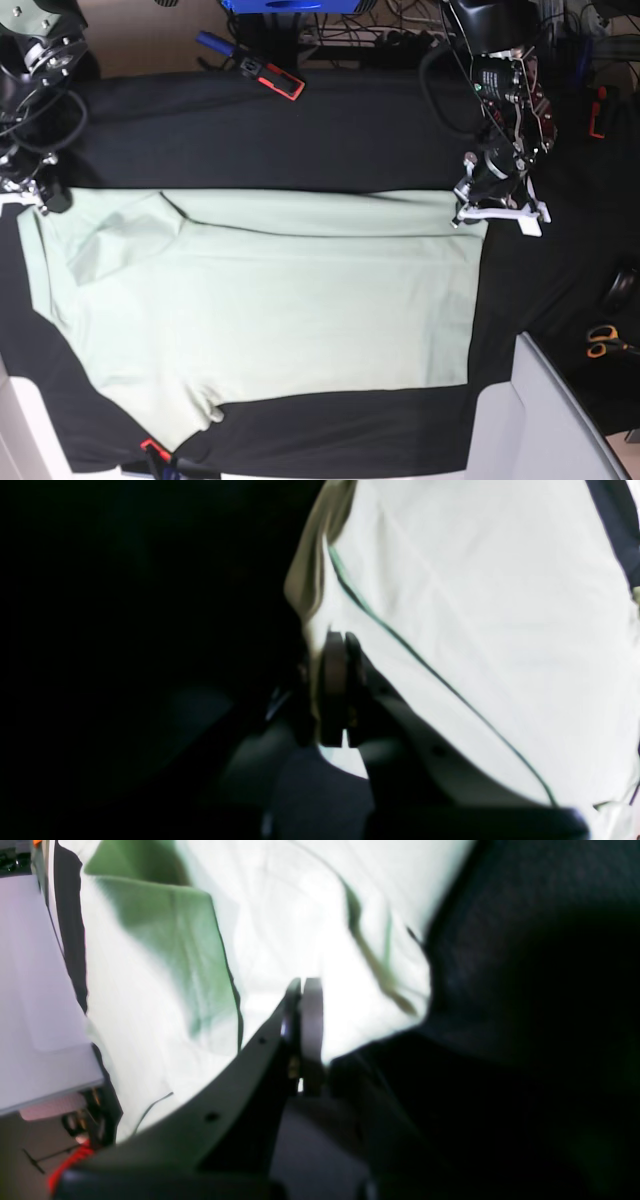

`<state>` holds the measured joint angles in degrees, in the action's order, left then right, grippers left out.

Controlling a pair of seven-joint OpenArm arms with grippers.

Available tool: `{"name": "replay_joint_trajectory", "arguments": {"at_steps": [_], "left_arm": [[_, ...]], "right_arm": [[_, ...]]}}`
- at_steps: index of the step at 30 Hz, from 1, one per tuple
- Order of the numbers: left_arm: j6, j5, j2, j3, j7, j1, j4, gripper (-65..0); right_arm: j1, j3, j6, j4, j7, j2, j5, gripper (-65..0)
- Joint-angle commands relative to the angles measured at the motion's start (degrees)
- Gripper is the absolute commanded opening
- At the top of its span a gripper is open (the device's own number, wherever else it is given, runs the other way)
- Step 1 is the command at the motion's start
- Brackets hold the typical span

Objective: Fold the T-shirt properly
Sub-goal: 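Drag the folded shirt toward the robot with both grippers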

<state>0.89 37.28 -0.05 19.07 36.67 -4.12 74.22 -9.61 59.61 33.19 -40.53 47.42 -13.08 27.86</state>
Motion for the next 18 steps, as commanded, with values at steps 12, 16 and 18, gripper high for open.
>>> {"name": "replay_joint_trajectory", "arguments": {"at_steps": [12, 16, 18], "left_arm": [[0.0, 0.4, -1.7, 0.2, -1.1, -7.0, 5.7, -65.0], [0.0, 0.3, -1.7, 0.2, -1.1, -11.5, 11.0, -65.0], [0.0, 0.3, -1.7, 0.4, -1.1, -12.9, 12.0, -65.0]], "right_arm": [[6.6, 0.3, -0.6, -23.6, 10.6, 5.1, -1.1, -65.0], [8.5, 0.3, -0.6, -26.3, 10.8, 6.3, -1.1, -65.0], [9.7, 0.3, -0.6, -27.7, 10.8, 6.8, -1.1, -65.0]]}}
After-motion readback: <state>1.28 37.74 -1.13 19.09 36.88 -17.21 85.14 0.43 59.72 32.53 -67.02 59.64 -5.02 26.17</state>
